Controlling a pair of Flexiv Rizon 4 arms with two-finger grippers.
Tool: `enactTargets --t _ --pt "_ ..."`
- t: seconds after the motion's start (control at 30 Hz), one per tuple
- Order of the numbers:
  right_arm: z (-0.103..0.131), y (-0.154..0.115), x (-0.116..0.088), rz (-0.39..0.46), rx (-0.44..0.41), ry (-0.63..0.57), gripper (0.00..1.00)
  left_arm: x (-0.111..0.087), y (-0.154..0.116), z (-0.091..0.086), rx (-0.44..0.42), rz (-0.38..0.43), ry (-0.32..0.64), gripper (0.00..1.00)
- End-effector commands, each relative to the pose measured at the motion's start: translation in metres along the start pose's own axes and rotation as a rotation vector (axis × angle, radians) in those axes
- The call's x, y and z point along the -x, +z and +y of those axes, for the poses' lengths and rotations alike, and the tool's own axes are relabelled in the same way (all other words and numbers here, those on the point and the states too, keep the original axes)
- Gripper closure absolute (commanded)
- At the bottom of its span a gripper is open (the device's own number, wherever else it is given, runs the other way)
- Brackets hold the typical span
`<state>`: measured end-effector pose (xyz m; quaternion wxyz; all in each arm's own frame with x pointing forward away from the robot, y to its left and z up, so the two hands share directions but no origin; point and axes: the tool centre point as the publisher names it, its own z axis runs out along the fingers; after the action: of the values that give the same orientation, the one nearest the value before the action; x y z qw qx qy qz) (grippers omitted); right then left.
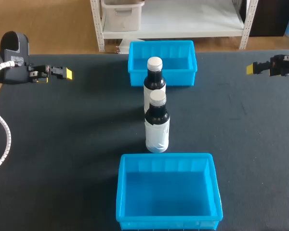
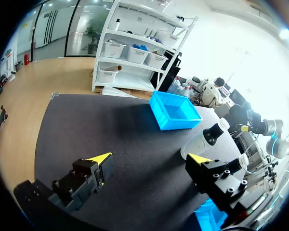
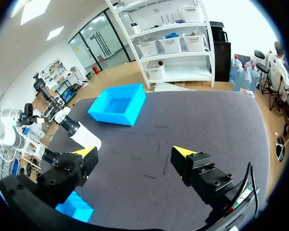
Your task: Pick up the bottle, and place it in the far bin if it is heavy, or in the near bin if it is light.
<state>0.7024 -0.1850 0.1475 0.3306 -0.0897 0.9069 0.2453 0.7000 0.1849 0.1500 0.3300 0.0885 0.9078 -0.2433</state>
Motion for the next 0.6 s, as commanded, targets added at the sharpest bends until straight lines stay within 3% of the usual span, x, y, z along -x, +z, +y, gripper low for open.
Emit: enactTargets --t 0.03,0.37,0.43,0.5,0.6 --pt "0.001 -0.002 0.0 0.0 -0.005 0.001 0.0 0.0 0.0 0.0 0.0 0.0 0.0 0.0" --pt "0.001 -0.002 0.0 0.0 -0.005 0.001 0.0 0.0 0.0 0.0 0.0 0.0 0.0 0.0" --pt "-0.005 -0.004 0.008 0.013 0.04 -0.13 0.0 0.0 0.0 0.0 0.0 0.0 0.0 0.0" --pt "-0.004 -0.008 0.016 0.106 0.159 -0.349 0.0 0.0 0.0 0.0 0.0 0.0 0.0 0.0" --pt "0.008 -0.026 0.018 0.271 0.425 -0.736 0.0 0.0 0.0 0.0 0.0 0.0 0.0 0.0"
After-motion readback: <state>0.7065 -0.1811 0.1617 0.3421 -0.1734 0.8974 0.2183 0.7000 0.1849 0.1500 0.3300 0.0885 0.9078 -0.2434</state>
